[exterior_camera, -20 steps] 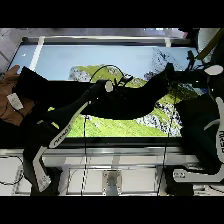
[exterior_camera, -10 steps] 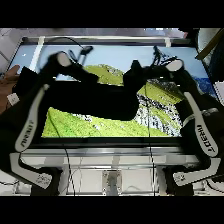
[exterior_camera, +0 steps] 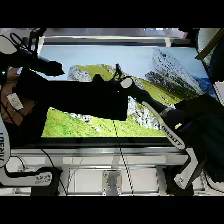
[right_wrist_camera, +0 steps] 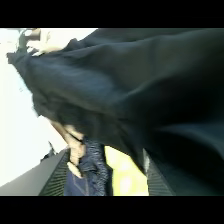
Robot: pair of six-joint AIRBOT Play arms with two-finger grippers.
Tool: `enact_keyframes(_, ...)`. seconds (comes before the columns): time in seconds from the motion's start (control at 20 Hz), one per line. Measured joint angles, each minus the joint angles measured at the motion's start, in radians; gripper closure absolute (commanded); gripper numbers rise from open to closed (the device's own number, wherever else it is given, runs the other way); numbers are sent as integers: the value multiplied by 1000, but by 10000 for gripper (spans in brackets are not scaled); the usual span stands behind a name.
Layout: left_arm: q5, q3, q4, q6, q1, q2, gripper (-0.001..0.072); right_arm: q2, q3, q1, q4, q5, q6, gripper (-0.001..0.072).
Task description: Fold the clothes and pants, and hang the long-sleeved shirts on hangers.
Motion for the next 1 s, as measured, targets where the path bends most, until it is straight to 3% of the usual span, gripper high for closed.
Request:
enact_keyframes(0.2, -24, 0, 0, 8, 10, 8, 694, -28, 161, -20, -56, 110, -69, 201)
enact_keyframes(0.3, -40, 0, 0, 10, 12, 10, 695, -29, 245, -89, -134, 283, -81, 271)
enact_keyframes(0.5, -59, 0, 1, 11, 13, 11, 694, 24, 310, -251, -401, 663, -66, 249)
enact_keyframes(0.65, -66, 0, 1, 11, 14, 11, 695, 82, 245, -348, -608, 832, -55, 249)
enact_keyframes(0.8, -68, 0, 1, 11, 14, 11, 695, 119, 78, -409, -699, 830, -48, 249)
enact_keyframes(0.95, -69, 0, 0, 10, 14, 11, 694, 129, -102, -434, -642, 710, -52, 233)
enact_keyframes(1.0, -70, 0, 0, 10, 14, 11, 694, 126, -151, -440, -589, 666, -69, 138)
